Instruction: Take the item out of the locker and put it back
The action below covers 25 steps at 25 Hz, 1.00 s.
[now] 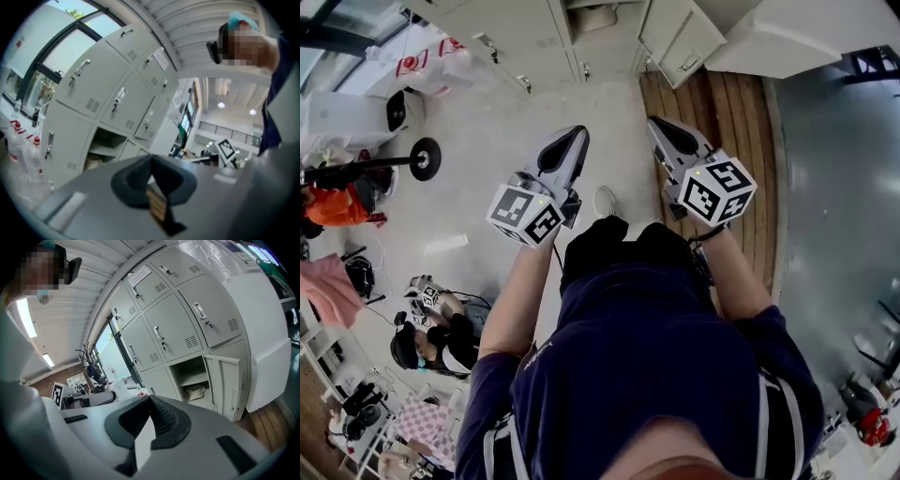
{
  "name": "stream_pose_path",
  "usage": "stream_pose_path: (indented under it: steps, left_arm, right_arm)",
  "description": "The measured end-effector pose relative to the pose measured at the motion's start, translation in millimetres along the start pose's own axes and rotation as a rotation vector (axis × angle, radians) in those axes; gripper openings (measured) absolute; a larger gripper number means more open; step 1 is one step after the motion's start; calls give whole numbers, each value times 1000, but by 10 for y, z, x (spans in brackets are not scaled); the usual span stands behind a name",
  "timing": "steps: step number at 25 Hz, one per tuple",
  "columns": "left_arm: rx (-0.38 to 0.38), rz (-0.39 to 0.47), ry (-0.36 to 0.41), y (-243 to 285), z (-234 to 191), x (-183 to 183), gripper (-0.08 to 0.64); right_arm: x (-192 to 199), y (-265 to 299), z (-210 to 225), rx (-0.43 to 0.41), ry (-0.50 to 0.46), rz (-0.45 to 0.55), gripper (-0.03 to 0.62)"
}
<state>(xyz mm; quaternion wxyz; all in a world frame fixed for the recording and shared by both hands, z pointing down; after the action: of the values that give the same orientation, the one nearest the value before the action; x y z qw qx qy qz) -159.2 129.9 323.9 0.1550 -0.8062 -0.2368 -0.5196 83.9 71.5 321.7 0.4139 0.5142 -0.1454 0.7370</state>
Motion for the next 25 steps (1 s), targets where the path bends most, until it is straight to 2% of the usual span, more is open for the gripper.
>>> stream_pose_path:
  steps: [7,14,19,25]
  left_arm:
    - [-13,-21,-21,108,-400,50,3]
    - [-35,-33,-41,238,-619,-9,3]
    - [-62,-56,-43,473,-869,37,3]
    - [-99,-73,-52,826,-1171,259,3]
  right_arm:
    - [48,393,151,18,28,-14,-2]
    - [-40,712,330,22,63,-25,-2]
    - [-37,1087,624,18,83,-42,-2]
    - [70,1510,1076,4,102,-64,-2]
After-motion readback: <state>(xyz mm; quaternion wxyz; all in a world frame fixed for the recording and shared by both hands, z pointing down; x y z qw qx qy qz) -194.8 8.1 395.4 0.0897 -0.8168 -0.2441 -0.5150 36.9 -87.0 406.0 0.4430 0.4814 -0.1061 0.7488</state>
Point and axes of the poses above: the fingertips, and each gripper's own axes: y forward along the fingers, z to its right, x out of its underside, the point moved 10 cm from there along -y, backward along the fingers, and after that the axes turned 6 degrees about z, right-handed, at the moved point
